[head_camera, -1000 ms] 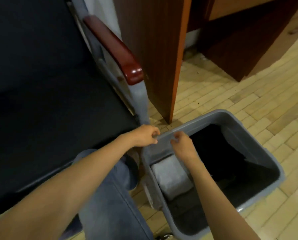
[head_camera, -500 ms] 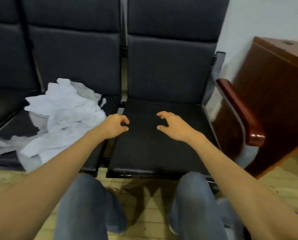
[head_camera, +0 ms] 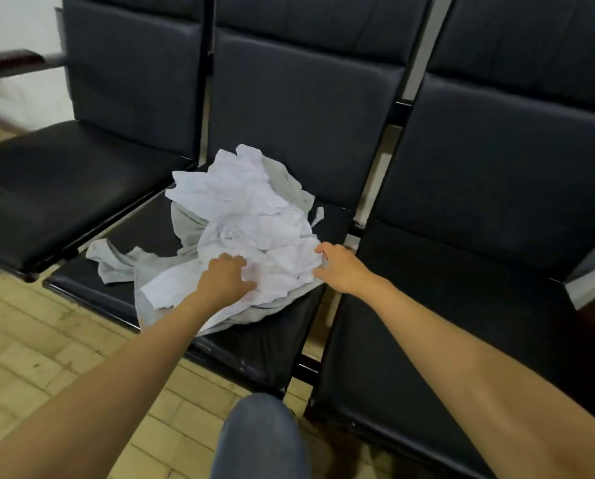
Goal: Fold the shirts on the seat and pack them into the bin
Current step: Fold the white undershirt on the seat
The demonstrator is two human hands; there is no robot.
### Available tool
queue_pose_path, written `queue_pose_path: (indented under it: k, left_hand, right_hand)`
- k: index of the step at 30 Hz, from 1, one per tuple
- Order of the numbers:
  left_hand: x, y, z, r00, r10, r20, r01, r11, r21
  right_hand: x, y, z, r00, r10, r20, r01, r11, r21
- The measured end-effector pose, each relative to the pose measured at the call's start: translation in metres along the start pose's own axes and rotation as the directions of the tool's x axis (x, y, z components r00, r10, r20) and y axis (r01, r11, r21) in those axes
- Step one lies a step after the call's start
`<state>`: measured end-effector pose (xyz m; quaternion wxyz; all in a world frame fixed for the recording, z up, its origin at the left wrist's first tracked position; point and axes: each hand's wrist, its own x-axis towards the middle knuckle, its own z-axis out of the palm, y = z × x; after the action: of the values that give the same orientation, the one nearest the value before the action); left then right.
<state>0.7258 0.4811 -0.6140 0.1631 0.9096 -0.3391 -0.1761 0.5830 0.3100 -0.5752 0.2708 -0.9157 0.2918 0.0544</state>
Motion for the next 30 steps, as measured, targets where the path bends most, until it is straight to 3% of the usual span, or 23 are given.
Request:
queue_pose_path:
  k: [3, 5, 9, 12, 16, 19, 21, 23, 25, 27, 28, 30]
  left_hand:
    - [0.011, -0.006, 0.022, 1.0, 0.019, -0.02, -0.019, 1.0, -0.025]
    - [0.016, -0.01, 0.029, 0.991, 0.04, -0.131, -0.042, 0.999, -0.013]
    - [0.018, -0.015, 0.029, 0.939, 0.039, -0.341, -0.131, 0.959, -0.25]
    - [0.01, -0.01, 0.025, 0.936, -0.019, -0.351, -0.15, 0.881, -0.449]
    - [0.002, 0.004, 0.026, 0.947, -0.022, -0.321, -0.146, 0.86, -0.489]
    - [-0.003, 0.014, 0.035, 0.974, -0.001, -0.225, -0.101, 0.892, -0.44]
    - [-0.01, 0.017, 0.039, 0.999, 0.023, -0.027, -0.031, 0.928, -0.372]
    - [-0.017, 0.019, 0.043, 0.993, 0.054, 0.108, -0.033, 0.981, -0.191]
    - [-0.023, 0.022, 0.046, 0.995, 0.059, 0.077, -0.064, 0.995, 0.076]
    - [-0.027, 0.023, 0.044, 0.998, 0.058, -0.006, -0.052, 0.927, 0.371]
    - [-0.03, 0.022, 0.044, 0.998, 0.049, -0.026, -0.031, 0.889, 0.458]
    - [-0.036, 0.022, 0.044, 0.998, 0.021, -0.058, 0.009, 0.882, 0.472]
  right_hand:
    - [0.027, 0.0, 0.019, 0.996, 0.049, -0.074, -0.052, 0.998, -0.03]
    - [0.042, 0.0, 0.028, 0.986, 0.073, -0.151, -0.079, 0.996, -0.037]
    - [0.065, 0.005, 0.042, 0.962, 0.196, -0.189, -0.193, 0.981, 0.03]
    - [0.074, 0.01, 0.049, 0.932, 0.209, -0.297, -0.205, 0.978, 0.046]
    - [0.068, 0.013, 0.042, 0.888, 0.209, -0.409, -0.117, 0.964, 0.239]
    - [0.048, 0.02, 0.028, 0.85, 0.256, -0.461, -0.039, 0.903, 0.429]
    - [0.032, 0.032, 0.018, 0.831, 0.307, -0.464, -0.038, 0.864, 0.503]
    - [0.015, 0.048, 0.007, 0.818, 0.34, -0.464, -0.071, 0.86, 0.505]
    - [-0.002, 0.067, -0.002, 0.795, 0.383, -0.47, -0.108, 0.853, 0.511]
    - [-0.018, 0.083, -0.008, 0.772, 0.436, -0.462, -0.141, 0.827, 0.544]
    - [-0.026, 0.089, -0.011, 0.765, 0.455, -0.455, -0.153, 0.815, 0.558]
    - [-0.038, 0.099, -0.014, 0.76, 0.468, -0.451, -0.166, 0.81, 0.562]
